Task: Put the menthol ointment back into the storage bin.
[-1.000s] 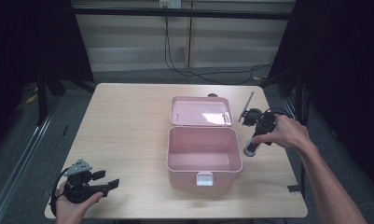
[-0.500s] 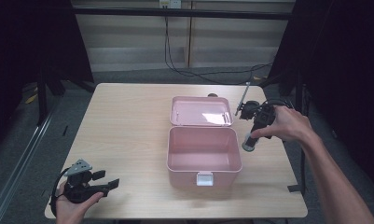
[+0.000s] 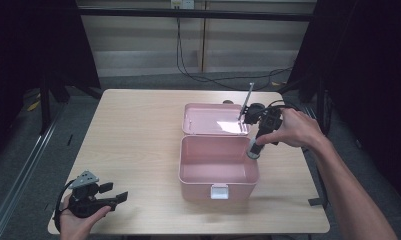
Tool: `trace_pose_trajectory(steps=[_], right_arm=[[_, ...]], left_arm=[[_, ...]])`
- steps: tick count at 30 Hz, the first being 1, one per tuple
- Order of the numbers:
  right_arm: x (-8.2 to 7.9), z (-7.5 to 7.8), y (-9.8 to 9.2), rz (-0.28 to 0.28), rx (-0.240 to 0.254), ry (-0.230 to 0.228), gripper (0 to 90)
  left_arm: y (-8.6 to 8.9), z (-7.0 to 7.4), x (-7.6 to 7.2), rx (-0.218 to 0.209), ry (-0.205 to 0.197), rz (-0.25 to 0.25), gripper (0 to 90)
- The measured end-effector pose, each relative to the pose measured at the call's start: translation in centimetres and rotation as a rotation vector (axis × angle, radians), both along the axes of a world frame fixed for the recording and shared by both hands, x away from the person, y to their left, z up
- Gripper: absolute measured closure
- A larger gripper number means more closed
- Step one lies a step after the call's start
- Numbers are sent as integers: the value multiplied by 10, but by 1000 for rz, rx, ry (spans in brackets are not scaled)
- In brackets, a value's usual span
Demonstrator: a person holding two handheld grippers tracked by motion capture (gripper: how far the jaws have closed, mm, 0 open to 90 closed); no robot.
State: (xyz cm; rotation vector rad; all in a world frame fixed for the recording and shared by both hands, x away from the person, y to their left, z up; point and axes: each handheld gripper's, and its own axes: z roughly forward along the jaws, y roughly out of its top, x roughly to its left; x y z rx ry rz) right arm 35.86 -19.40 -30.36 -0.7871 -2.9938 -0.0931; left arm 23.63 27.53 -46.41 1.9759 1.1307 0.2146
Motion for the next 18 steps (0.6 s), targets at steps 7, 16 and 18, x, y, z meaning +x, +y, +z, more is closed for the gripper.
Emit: trace_pose_trajectory(steps=[7, 16, 18], right_arm=[[2, -2, 19, 24, 18, -4, 513], [4, -13, 42, 58, 27, 3, 513], [5, -14, 46, 68, 29, 7, 513]], left_arm=[[0, 0, 0, 2, 0, 0, 295], [0, 1, -1, 4, -7, 1, 298], [0, 1, -1, 3, -8, 2, 298]])
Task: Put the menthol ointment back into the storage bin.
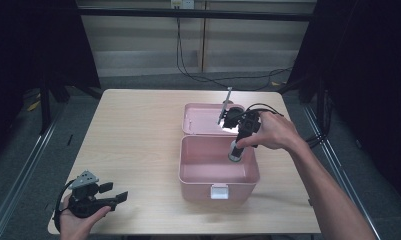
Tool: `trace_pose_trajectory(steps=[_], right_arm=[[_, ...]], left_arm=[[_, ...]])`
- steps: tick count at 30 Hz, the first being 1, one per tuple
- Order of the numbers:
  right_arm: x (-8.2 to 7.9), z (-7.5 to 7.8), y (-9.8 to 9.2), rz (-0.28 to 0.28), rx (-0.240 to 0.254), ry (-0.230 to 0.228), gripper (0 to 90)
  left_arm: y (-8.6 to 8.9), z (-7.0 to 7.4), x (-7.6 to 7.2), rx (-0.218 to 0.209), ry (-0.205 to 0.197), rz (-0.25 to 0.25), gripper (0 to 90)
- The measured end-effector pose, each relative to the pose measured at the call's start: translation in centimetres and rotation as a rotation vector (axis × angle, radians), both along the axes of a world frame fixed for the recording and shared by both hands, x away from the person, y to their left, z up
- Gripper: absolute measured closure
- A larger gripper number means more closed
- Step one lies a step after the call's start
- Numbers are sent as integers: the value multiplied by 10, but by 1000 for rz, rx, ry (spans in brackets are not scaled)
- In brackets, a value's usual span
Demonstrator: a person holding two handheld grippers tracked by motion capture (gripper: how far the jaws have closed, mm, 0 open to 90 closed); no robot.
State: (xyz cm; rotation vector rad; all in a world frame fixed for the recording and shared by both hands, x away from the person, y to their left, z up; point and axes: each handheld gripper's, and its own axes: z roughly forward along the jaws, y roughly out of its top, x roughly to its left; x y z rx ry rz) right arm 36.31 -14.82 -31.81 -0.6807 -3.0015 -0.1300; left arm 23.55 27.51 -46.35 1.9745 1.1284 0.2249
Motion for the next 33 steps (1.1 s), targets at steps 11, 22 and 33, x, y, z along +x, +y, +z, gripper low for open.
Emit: trace_pose_trajectory(steps=[11, 22, 33], right_arm=[[8, -11, 30, 29, -10, 23, 513], [10, -16, 60, 82, -17, 30, 513], [11, -32, 86, 130, -2, 33, 513]], left_arm=[[0, 0, 0, -2, -3, 4, 302], [0, 0, 0, -5, -2, 2, 302], [1, 0, 0, -5, -4, 4, 302]])
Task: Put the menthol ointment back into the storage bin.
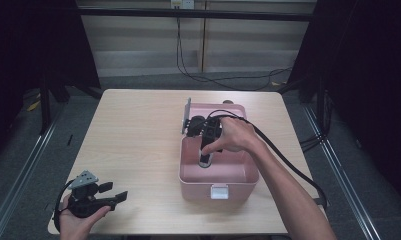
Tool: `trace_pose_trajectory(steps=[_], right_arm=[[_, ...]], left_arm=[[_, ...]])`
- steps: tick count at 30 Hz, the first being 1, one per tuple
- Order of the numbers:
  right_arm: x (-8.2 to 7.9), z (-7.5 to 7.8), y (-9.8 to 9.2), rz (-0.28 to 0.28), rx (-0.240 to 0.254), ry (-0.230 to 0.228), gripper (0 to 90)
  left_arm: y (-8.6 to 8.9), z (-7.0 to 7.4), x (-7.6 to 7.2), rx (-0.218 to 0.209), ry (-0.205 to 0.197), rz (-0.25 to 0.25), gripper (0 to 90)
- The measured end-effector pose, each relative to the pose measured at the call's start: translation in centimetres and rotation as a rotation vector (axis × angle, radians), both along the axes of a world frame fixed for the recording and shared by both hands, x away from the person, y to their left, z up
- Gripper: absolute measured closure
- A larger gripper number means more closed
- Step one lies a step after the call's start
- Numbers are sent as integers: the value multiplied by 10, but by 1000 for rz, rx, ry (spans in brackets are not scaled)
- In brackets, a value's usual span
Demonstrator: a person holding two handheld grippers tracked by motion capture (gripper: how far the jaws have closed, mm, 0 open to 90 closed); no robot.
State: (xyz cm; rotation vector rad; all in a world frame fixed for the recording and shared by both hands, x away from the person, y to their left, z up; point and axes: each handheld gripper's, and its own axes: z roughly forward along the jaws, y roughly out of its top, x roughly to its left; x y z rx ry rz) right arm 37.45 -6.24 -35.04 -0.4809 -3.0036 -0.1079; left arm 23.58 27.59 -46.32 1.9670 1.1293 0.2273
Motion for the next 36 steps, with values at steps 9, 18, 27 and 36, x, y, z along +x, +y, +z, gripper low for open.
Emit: trace_pose_trajectory(steps=[9, 18, 27, 36], right_arm=[[-2, -15, 17, 49, -14, 16, 513], [-1, -28, 25, 60, -18, 14, 513], [-2, -41, 32, 82, -15, 6, 513], [-4, -46, 37, 92, -5, 11, 513]], left_arm=[[0, 0, 0, 0, 0, -2, 302], [0, 0, 0, 0, 0, -1, 303], [0, 0, 0, 1, -1, 0, 304], [0, 0, 0, 5, -2, 0, 303]])
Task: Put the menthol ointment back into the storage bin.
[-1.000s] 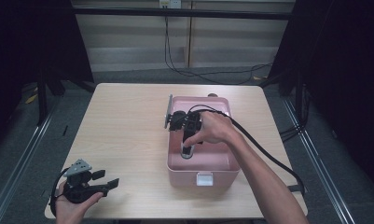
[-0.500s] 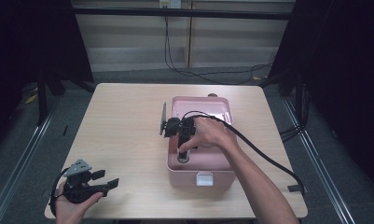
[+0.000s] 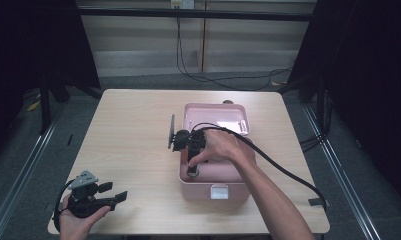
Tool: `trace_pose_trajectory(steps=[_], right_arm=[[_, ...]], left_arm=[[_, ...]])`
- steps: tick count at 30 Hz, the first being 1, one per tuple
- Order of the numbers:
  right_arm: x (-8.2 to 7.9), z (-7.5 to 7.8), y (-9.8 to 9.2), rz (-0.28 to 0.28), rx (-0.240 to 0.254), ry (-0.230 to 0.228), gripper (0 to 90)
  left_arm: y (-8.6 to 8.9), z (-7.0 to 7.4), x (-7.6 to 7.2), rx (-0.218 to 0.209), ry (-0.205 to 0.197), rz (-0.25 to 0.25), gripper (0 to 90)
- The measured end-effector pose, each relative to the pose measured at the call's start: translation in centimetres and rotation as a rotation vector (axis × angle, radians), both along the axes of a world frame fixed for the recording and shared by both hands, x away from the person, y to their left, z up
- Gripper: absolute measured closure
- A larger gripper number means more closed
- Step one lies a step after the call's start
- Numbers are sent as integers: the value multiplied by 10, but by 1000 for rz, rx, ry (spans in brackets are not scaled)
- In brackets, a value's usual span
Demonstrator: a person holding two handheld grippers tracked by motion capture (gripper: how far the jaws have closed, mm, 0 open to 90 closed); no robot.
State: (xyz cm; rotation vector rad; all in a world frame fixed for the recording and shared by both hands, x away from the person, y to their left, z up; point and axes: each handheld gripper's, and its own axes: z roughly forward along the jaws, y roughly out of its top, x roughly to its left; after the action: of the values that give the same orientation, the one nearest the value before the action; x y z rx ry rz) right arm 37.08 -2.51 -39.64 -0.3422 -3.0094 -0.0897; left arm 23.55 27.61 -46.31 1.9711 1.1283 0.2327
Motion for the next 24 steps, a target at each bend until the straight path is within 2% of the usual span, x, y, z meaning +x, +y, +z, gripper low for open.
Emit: trace_pose_trajectory(steps=[4, 6, 10, 11, 16, 24], right_arm=[[-1, -5, 3, 6, 9, 3, 513], [-1, -7, 7, 17, -4, -3, 513], [-2, -4, 15, 24, -1, -3, 513], [-1, -4, 16, 31, -16, -9, 513], [-1, -8, 18, 32, -21, -12, 513], [-2, -16, 20, 66, -31, -23, 513]], left_arm=[[0, 0, 0, 0, 1, 0, 304], [0, 0, 0, 0, 1, 1, 304], [0, 0, 0, -1, -2, 0, 304], [0, 0, 0, -5, 0, 0, 304], [0, 1, -1, -5, -2, -2, 304], [0, 0, -1, -3, -2, 0, 305]])
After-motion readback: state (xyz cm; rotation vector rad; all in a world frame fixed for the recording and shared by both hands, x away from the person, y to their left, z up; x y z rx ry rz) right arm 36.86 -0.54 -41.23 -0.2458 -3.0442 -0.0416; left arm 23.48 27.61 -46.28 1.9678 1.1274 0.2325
